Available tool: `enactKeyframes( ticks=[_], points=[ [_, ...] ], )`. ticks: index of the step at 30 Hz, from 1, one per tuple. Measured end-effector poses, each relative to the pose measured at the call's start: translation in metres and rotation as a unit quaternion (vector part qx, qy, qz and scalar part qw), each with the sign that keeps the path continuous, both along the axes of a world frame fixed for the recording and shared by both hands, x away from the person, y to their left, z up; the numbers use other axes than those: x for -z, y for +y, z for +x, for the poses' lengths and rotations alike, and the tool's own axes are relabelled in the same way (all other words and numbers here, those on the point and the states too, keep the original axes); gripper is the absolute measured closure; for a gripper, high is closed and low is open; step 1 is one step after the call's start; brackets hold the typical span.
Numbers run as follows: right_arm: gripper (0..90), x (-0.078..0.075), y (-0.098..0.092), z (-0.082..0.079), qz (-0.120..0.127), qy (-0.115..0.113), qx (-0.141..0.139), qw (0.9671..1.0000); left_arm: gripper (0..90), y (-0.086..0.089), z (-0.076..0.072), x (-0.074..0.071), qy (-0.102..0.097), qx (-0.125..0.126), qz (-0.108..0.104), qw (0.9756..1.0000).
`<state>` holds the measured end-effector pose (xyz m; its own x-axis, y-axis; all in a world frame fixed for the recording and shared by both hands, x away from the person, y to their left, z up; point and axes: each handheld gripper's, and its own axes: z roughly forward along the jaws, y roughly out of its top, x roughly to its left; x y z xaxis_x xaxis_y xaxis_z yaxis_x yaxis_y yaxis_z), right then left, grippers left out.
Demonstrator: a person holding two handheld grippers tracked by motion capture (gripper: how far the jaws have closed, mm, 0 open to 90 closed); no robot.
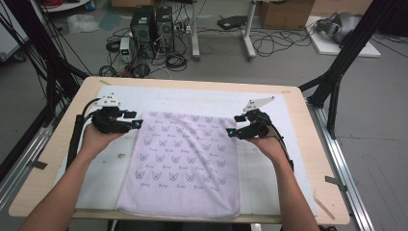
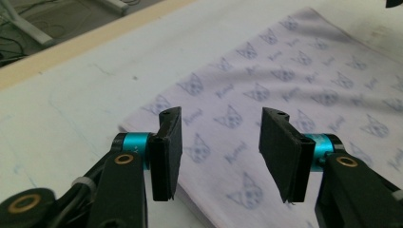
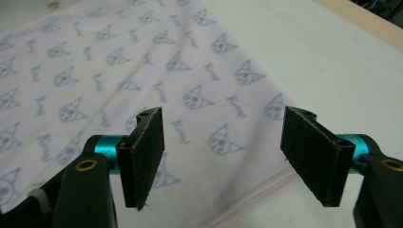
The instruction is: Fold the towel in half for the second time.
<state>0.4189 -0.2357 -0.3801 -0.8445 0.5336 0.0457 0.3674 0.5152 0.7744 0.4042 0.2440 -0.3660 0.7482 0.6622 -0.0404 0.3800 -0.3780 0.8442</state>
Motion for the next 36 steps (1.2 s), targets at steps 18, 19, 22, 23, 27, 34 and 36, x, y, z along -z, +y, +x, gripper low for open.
enactKeyframes(
  ticks=[18, 19, 22, 23, 27, 34, 36],
  points=[
    [31.9, 0.049, -0.013, 0.042, -0.028, 0.025, 0.077, 0.9963, 47.5, -0.005, 0.056, 0.062, 0.079, -0.077, 0.034, 0.9933],
    [32.1, 0.051, -0.013, 0.044, -0.029, 0.026, 0.079, 0.9962, 47.0, -0.006, 0.057, 0.065, 0.085, -0.080, 0.036, 0.9925],
    [35.0, 0.059, -0.012, 0.047, -0.036, 0.039, 0.084, 0.9950, 48.9, -0.010, 0.059, 0.072, 0.096, -0.080, 0.048, 0.9910],
    [36.8, 0.062, -0.011, 0.048, -0.039, 0.048, 0.080, 0.9949, 52.6, -0.012, 0.058, 0.074, 0.093, -0.080, 0.053, 0.9911],
    [56.6, 0.063, -0.010, 0.045, -0.028, 0.039, 0.076, 0.9959, 69.6, -0.014, 0.058, 0.074, 0.092, -0.068, 0.045, 0.9924],
    [82.4, 0.059, -0.001, 0.041, -0.014, 0.060, 0.042, 0.9972, 85.1, -0.015, 0.054, 0.068, 0.087, -0.049, 0.048, 0.9938],
    [82.7, 0.053, -0.001, 0.039, -0.017, 0.050, 0.037, 0.9979, 85.2, -0.012, 0.052, 0.062, 0.076, -0.048, 0.039, 0.9952]
  ],
)
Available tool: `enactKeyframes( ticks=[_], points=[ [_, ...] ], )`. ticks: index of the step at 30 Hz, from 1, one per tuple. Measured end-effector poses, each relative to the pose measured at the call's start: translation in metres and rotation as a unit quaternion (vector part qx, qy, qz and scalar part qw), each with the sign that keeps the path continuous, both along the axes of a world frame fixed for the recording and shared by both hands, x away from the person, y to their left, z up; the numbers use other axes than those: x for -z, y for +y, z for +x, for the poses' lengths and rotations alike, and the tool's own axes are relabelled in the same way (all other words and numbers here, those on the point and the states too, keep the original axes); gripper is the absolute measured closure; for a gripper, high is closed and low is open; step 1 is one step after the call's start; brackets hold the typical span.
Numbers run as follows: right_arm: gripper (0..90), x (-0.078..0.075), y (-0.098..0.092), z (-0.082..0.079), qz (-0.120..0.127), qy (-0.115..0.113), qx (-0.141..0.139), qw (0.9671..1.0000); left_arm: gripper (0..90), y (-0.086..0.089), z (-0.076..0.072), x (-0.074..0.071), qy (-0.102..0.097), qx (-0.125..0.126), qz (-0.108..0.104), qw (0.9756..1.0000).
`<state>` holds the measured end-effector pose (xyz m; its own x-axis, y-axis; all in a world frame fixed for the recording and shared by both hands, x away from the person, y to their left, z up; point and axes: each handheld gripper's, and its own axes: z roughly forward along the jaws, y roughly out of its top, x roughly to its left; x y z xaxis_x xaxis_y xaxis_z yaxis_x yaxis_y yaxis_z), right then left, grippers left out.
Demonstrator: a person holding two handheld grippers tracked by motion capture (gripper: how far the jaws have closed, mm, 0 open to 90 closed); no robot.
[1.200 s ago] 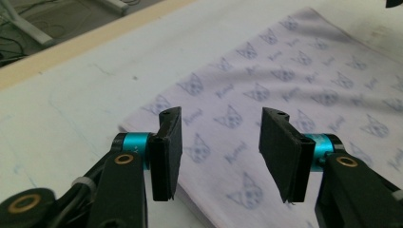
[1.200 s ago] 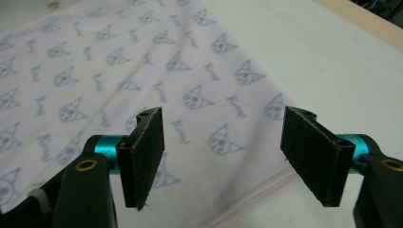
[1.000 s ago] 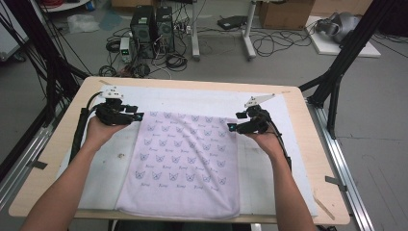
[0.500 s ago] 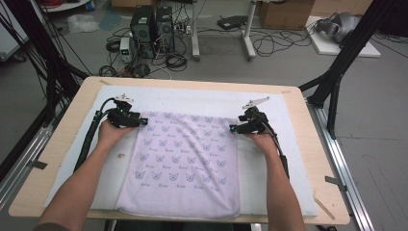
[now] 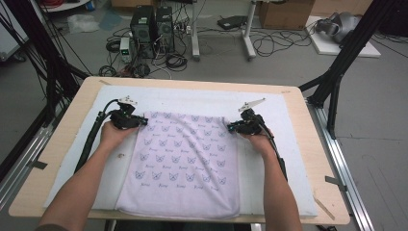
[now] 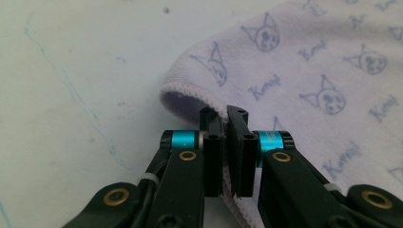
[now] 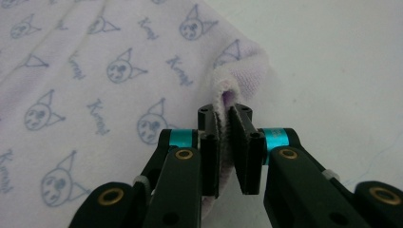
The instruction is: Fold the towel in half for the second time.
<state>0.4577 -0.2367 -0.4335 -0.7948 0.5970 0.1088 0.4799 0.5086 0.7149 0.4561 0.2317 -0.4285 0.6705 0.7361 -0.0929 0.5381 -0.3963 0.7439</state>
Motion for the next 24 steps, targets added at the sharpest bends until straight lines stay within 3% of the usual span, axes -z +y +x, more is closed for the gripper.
enactKeyframes(
  ticks=[8, 10, 14, 18, 24],
  points=[
    [82.8, -0.042, -0.015, -0.018, 0.043, -0.046, -0.003, 0.9980, 85.3, 0.009, -0.022, -0.035, -0.058, 0.019, -0.025, 0.9978],
    [82.7, -0.051, -0.017, -0.026, 0.051, -0.052, -0.010, 0.9973, 85.2, 0.012, -0.033, -0.043, -0.078, 0.025, -0.030, 0.9962],
    [82.7, -0.064, -0.020, -0.049, 0.065, -0.062, -0.021, 0.9957, 85.2, 0.020, -0.060, -0.051, -0.099, 0.036, -0.047, 0.9933],
    [82.6, -0.063, -0.023, -0.077, 0.076, -0.063, -0.035, 0.9945, 85.2, 0.025, -0.096, -0.046, -0.111, 0.055, -0.053, 0.9908],
    [82.2, -0.041, -0.023, -0.117, 0.071, -0.032, -0.058, 0.9953, 85.2, 0.031, -0.148, -0.025, -0.104, 0.085, -0.057, 0.9893]
  ],
)
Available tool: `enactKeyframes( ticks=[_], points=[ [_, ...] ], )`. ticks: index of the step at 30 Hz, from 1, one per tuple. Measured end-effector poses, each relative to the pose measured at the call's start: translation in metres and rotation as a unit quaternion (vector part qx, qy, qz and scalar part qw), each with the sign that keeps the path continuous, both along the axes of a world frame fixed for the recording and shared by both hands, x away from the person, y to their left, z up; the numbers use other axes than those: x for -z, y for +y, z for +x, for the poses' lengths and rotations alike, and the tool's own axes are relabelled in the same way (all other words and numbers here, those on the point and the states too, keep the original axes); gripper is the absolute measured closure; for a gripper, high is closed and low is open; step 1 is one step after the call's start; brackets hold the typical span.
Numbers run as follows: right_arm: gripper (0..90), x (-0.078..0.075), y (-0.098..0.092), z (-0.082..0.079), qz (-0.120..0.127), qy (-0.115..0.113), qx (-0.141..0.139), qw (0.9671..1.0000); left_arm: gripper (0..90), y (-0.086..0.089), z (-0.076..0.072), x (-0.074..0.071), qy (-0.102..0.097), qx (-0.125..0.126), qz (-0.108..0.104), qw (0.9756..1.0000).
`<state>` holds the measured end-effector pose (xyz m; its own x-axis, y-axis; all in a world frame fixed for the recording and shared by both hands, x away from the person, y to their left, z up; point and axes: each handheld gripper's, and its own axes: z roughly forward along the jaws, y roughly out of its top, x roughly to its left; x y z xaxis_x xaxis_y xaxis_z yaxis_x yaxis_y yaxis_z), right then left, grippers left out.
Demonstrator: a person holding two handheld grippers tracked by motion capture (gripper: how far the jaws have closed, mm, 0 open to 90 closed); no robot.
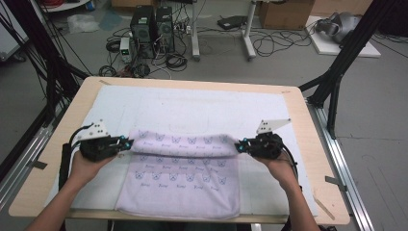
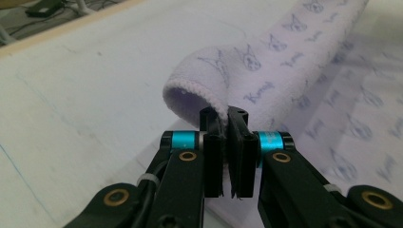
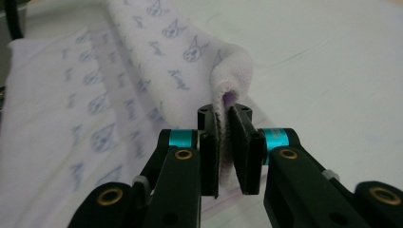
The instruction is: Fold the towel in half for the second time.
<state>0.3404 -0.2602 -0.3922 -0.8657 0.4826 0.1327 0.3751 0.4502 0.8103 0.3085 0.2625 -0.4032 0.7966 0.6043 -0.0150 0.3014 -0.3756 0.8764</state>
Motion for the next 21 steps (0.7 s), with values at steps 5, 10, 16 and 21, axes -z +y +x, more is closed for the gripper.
enactKeyframes(
  ticks=[5, 10, 16, 21],
  points=[
    [81.1, 0.020, 0.001, -0.029, 0.002, 0.009, -0.015, 0.9998, 84.1, 0.005, -0.023, 0.019, 0.022, 0.015, 0.015, 0.9995],
    [64.5, 0.033, -0.002, -0.044, -0.014, 0.016, -0.020, 0.9996, 69.1, 0.009, -0.030, 0.027, 0.049, 0.021, 0.031, 0.9981],
    [39.3, 0.021, -0.008, -0.043, 0.018, 0.009, 0.012, 0.9997, 45.8, 0.008, -0.025, 0.015, 0.052, 0.016, 0.023, 0.9983],
    [35.5, 0.020, 0.008, -0.030, -0.001, 0.010, 0.002, 0.9999, 37.9, -0.002, -0.007, 0.011, 0.061, 0.009, 0.018, 0.9979]
  ],
)
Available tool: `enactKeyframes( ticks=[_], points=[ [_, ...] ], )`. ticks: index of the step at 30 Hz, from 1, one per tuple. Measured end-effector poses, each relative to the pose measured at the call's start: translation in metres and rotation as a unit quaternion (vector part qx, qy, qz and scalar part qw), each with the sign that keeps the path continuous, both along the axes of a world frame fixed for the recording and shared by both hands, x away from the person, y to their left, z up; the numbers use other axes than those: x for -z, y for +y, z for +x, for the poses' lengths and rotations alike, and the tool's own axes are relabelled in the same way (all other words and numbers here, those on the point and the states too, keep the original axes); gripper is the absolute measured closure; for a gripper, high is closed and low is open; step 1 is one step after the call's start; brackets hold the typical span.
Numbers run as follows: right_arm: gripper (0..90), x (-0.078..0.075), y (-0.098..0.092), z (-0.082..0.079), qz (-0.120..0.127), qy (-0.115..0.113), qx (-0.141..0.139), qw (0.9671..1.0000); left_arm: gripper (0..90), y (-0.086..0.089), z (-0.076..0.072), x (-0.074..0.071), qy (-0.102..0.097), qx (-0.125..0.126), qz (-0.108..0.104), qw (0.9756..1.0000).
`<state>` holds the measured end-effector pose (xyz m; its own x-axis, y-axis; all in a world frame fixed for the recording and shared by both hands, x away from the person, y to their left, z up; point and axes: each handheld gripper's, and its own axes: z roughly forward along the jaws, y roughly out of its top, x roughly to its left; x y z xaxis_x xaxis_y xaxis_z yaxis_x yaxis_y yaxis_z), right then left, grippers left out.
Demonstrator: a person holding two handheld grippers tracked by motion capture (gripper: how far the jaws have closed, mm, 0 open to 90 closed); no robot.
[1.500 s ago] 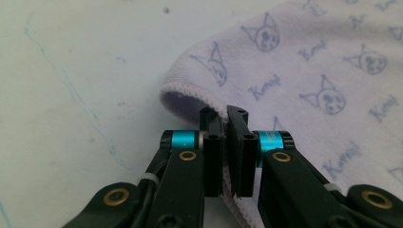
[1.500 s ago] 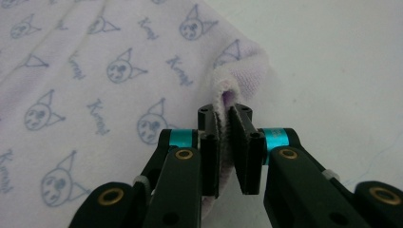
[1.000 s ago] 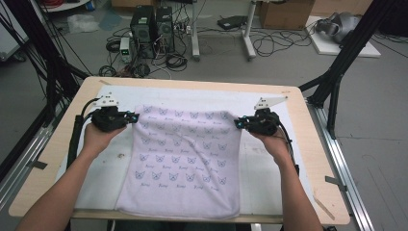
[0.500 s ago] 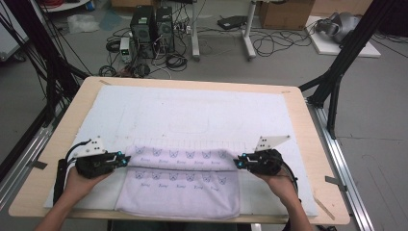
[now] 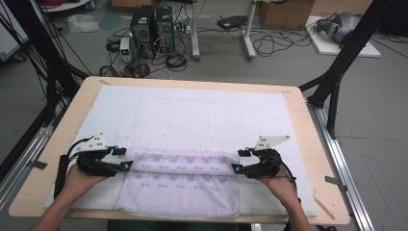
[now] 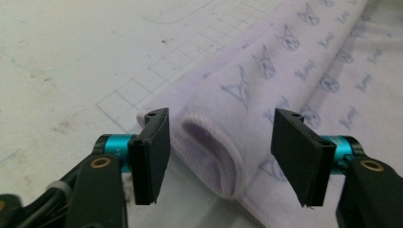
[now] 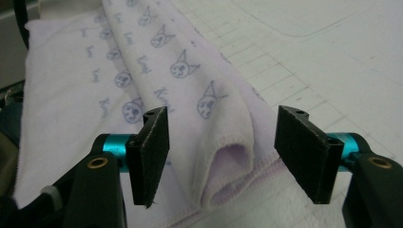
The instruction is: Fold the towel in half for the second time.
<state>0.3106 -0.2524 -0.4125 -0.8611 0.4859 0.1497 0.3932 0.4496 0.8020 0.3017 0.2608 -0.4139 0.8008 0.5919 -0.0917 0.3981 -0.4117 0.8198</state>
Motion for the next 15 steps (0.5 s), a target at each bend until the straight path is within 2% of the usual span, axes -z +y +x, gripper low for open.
enactKeyframes(
  ticks=[3, 4, 5, 6, 7, 8, 12, 15],
  points=[
    [36.8, 0.005, 0.008, 0.009, -0.006, 0.010, -0.007, 0.9999, 40.8, -0.008, 0.008, 0.001, 0.006, 0.005, -0.004, 1.0000],
    [43.2, 0.007, 0.009, 0.011, -0.009, 0.015, -0.010, 0.9998, 50.8, -0.010, 0.009, 0.002, 0.006, 0.018, -0.006, 0.9998],
    [53.2, 0.008, 0.011, 0.012, -0.009, 0.022, -0.019, 0.9995, 63.6, -0.011, 0.009, 0.002, 0.002, 0.029, -0.006, 0.9996],
    [66.1, 0.008, 0.012, 0.012, -0.014, 0.024, -0.031, 0.9991, 74.9, -0.012, 0.008, 0.002, 0.001, 0.033, -0.004, 0.9994],
    [77.2, 0.008, 0.012, 0.011, -0.017, 0.022, -0.045, 0.9986, 81.3, -0.012, 0.007, 0.003, 0.002, 0.040, -0.008, 0.9991],
    [81.1, 0.006, 0.013, 0.009, -0.023, 0.008, -0.055, 0.9982, 82.9, -0.011, 0.005, 0.002, 0.000, 0.042, -0.008, 0.9991],
    [81.7, -0.004, 0.008, 0.000, -0.004, -0.007, -0.056, 0.9984, 83.7, -0.001, -0.008, -0.005, -0.013, 0.043, -0.014, 0.9989],
    [80.5, -0.013, 0.003, -0.017, 0.017, -0.018, -0.063, 0.9977, 83.6, 0.008, -0.030, -0.012, -0.025, 0.050, -0.021, 0.9982]
  ],
)
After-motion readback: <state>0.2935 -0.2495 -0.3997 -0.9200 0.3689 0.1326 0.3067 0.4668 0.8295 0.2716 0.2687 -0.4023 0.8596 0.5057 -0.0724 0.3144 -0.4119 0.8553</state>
